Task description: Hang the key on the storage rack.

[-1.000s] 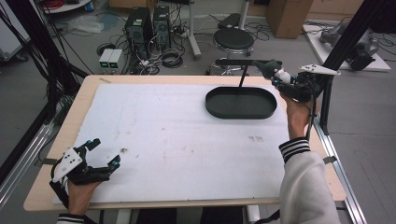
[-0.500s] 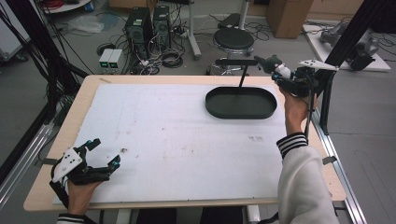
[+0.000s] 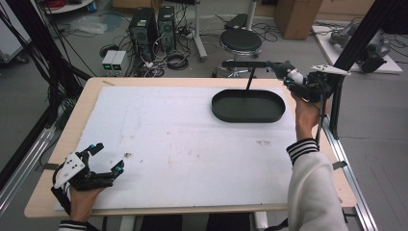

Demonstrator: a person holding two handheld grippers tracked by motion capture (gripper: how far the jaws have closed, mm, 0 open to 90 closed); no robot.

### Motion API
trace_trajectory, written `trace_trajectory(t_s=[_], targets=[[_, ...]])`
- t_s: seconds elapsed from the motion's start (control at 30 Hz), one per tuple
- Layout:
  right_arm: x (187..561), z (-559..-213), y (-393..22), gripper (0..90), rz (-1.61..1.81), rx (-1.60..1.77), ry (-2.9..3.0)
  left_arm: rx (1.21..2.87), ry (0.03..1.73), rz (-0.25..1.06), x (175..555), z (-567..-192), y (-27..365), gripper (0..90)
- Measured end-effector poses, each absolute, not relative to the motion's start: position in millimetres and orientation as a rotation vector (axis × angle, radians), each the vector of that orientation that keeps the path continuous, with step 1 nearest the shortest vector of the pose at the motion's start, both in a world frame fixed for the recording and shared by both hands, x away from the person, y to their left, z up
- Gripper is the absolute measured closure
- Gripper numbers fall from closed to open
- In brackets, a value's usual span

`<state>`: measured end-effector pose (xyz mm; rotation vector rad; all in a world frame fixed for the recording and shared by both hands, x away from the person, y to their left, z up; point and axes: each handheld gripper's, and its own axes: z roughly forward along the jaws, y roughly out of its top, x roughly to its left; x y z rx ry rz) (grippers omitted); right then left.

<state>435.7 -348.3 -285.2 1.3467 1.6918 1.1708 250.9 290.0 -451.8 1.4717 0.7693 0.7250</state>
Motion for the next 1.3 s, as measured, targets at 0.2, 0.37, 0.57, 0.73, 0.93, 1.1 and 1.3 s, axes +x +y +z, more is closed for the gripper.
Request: trace_trajectory(t_s=[0.2, 0.37, 0.57, 0.73, 0.93, 1.1, 1.3], targets=[[433.2, -294.0, -353.9, 53.6, 1.165, 1.371, 1.697, 1.473, 0.77, 0.727, 251.1, -451.7, 290.2, 1.7], [432.4, -297.1, -353.3, 53.6, 1.166, 1.37, 1.696, 1.473, 0.77, 0.726, 251.1, -451.7, 290.1, 1.7], [431.0, -300.9, -352.4, 53.7, 1.166, 1.367, 1.702, 1.472, 0.769, 0.724, 251.1, -451.8, 290.2, 1.7], [429.9, -306.3, -346.3, 53.7, 1.144, 1.335, 1.74, 1.472, 0.769, 0.724, 251.1, -451.8, 290.1, 1.7], [433.7, -309.9, -342.7, 53.6, 1.137, 1.351, 1.764, 1.473, 0.769, 0.723, 251.2, -451.7, 290.4, 1.7], [439.3, -318.4, -340.2, 53.7, 1.122, 1.373, 1.781, 1.472, 0.769, 0.723, 251.3, -451.8, 290.4, 1.7], [446.4, -324.1, -337.2, 53.7, 1.122, 1.391, 1.784, 1.466, 0.77, 0.718, 251.2, -451.9, 290.9, 1.7]])
